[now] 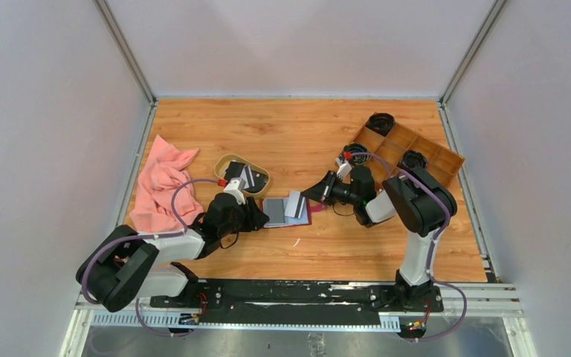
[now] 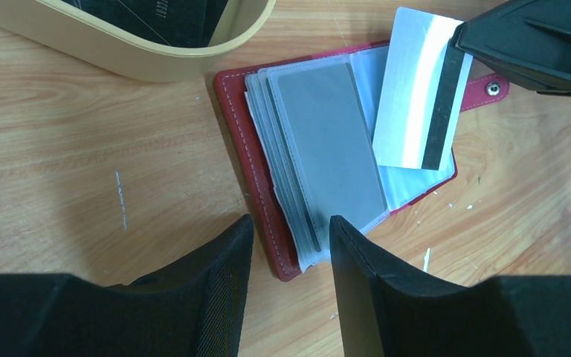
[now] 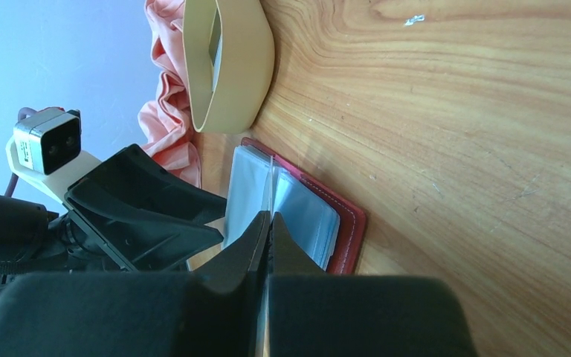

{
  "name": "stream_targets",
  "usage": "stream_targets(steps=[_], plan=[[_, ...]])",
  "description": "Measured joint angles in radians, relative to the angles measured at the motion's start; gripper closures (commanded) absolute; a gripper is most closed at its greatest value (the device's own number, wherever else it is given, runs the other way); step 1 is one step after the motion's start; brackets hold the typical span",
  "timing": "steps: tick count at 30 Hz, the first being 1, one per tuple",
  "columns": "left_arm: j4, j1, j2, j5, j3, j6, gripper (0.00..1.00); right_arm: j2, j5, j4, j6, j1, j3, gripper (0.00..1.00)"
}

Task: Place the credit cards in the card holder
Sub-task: Insert the credit card into the card holder.

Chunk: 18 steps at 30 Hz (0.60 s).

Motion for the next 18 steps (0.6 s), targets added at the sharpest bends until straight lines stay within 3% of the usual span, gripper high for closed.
stream_targets(steps=[18], plan=[[0.000, 0.000, 0.000, -0.001, 0.000, -0.002, 0.52, -0.027, -0.008, 0.026, 0.002, -0.006, 0.000, 1.00]])
